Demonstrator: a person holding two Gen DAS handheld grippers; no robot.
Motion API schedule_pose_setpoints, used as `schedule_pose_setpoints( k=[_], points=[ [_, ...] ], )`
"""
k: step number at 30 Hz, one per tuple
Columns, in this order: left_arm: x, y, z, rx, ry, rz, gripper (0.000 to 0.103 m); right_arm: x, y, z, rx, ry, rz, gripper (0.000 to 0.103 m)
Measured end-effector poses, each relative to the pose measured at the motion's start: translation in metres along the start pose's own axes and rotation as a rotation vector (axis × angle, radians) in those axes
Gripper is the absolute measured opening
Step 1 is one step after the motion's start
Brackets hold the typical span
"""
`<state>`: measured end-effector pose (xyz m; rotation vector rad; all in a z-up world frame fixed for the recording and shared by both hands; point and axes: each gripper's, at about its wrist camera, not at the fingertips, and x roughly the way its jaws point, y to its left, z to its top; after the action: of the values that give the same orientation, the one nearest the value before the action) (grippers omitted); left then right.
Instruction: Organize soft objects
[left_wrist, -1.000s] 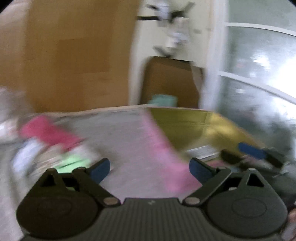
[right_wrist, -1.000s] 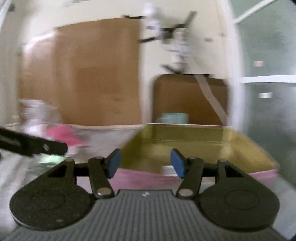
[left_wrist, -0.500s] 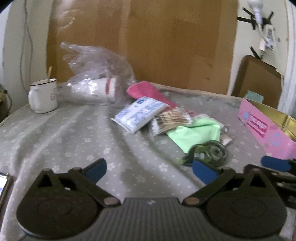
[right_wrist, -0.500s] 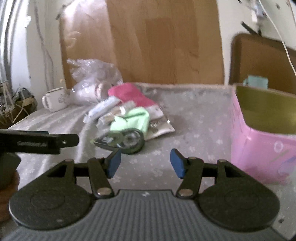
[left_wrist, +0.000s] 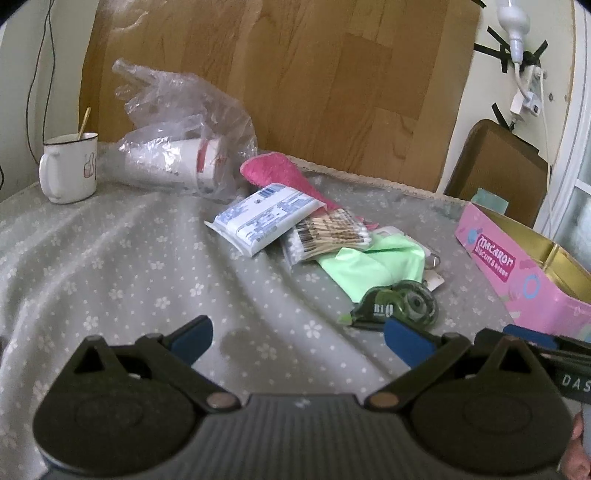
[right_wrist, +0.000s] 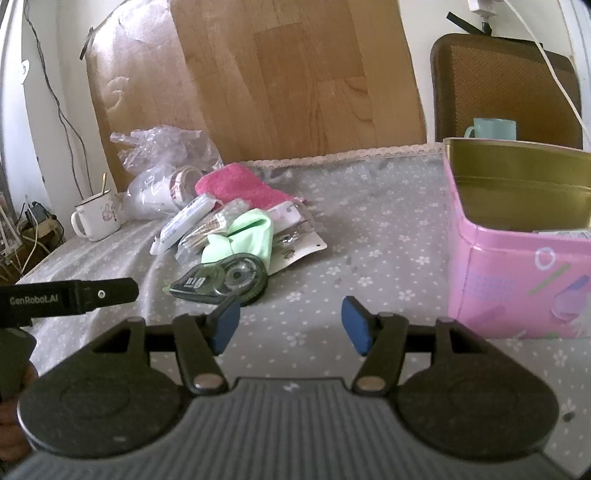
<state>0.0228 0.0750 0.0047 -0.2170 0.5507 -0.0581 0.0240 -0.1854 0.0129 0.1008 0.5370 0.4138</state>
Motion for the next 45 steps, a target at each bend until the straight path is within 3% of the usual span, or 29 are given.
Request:
schedule_pose_setpoints(
  k=[45],
  points=[
    [0.0008,-0.0035,0.0002,0.021,0.005,0.004,0.103,-0.0043,-0.0041,0.0007,0.025,-0.018,0.007,0.065]
  ],
)
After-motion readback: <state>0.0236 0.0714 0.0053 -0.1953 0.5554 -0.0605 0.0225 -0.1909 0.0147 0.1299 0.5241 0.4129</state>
